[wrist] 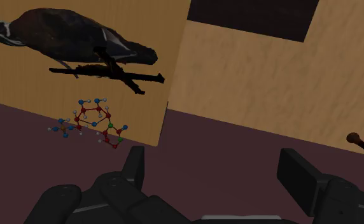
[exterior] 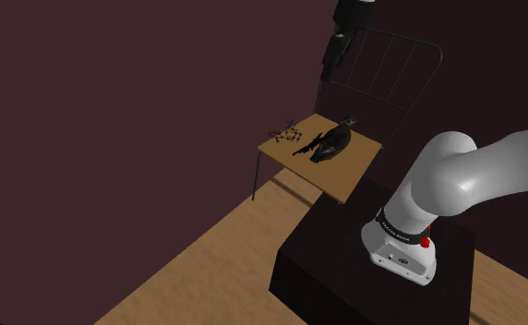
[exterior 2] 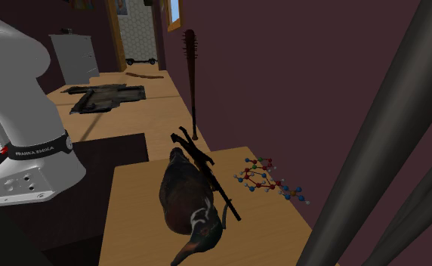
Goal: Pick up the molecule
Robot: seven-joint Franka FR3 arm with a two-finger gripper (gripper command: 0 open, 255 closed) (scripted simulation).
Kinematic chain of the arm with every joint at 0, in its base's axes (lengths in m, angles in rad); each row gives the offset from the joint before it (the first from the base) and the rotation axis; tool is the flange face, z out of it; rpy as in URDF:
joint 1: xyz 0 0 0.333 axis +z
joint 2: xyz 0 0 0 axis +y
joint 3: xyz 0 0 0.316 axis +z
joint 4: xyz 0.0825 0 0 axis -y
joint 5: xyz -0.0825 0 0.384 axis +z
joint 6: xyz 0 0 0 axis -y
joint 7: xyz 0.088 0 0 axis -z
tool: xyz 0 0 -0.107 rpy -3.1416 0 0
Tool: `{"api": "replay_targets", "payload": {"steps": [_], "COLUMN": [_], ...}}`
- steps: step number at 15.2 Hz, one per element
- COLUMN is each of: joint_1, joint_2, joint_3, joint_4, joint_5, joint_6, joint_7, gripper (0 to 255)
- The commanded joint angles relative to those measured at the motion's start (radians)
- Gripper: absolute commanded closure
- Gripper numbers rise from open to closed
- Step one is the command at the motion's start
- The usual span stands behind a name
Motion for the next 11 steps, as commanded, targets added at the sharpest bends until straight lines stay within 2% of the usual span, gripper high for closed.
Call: {"api": "replay_targets", "payload": {"steps": [1, 11], "joint_1": [0.0, -0.08], "joint_2": [0.0, 0.268], "joint_3": [0.0, -0.041], "joint_4": [0.0, -0.048], "joint_5": [0.0, -0.026], "joint_6": [0.0, 0.283], "joint_7": [0.0, 0.091], "gripper": [0, 0]}}
